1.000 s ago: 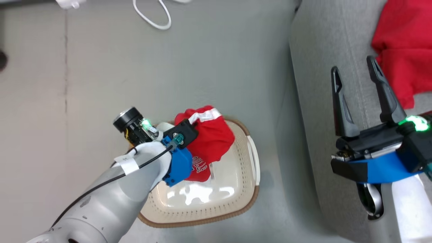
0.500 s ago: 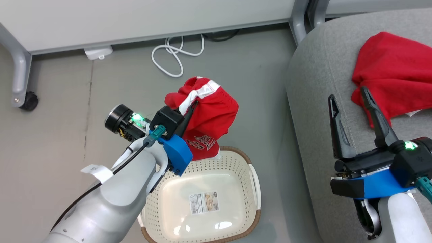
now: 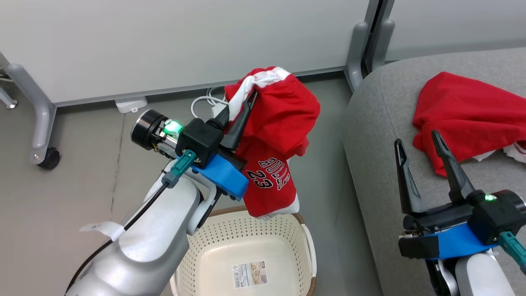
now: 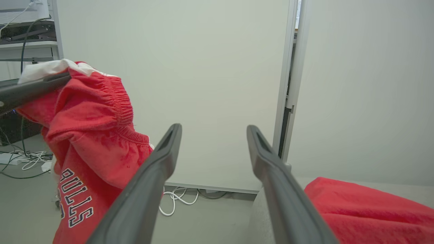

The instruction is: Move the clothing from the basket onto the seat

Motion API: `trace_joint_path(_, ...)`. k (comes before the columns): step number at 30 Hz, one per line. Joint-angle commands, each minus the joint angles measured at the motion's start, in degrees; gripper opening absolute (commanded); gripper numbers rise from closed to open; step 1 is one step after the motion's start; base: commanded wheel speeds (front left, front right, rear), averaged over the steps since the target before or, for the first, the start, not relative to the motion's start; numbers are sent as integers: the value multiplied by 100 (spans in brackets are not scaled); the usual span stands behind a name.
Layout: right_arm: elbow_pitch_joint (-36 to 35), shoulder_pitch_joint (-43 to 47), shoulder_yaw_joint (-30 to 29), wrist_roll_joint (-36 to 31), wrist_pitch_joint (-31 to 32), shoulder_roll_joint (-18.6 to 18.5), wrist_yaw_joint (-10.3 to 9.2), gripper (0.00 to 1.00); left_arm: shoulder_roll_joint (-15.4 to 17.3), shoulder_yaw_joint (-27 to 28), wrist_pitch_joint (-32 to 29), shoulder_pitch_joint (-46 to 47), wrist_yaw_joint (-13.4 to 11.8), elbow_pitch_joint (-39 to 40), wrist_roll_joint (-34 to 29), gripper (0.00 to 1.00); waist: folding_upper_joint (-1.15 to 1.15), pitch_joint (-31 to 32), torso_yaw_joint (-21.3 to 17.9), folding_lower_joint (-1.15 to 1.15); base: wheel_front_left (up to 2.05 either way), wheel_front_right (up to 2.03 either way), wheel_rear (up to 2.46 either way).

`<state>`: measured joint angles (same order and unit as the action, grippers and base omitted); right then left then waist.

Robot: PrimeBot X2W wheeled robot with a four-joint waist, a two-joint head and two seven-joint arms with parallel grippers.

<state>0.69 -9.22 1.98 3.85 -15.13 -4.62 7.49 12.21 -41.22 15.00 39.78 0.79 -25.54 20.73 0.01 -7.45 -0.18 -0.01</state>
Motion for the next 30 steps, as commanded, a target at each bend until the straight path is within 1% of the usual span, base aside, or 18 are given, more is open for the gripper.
trace_joint_path(1, 13, 85, 9, 40, -2, 19, 1, 100, 0, 53, 25, -61, -22, 50, -25, 0, -1, 36, -17, 1, 0, 0, 0)
trace_joint_path(8, 41, 203, 44, 62, -2, 43, 1, 100, -71, 292, 25, -215, -22, 580, -166, 0, -1, 208, 14, 1, 0, 0, 0)
trace_joint_path(16, 13, 244, 151, 98, -2, 56, 1, 100, -52, 314, 26, -194, 47, 742, -276, 0, -1, 241, 27, 1, 0, 0, 0)
trace_joint_path(19, -13, 236, 373, 160, -2, 36, 1, 100, -51, 307, 26, -176, 57, 765, -298, 0, -1, 238, 30, 1, 0, 0, 0)
trace_joint_path(23, 50, 182, 817, 221, -2, -33, 1, 100, -73, 276, 26, -145, 76, 779, -319, 0, -1, 236, 49, 1, 0, 0, 0)
trace_joint_path(30, 194, -176, 1415, 251, -2, -100, 1, 100, -139, 231, 26, -126, 98, 814, -358, 0, -1, 180, 125, 1, 0, 0, 0)
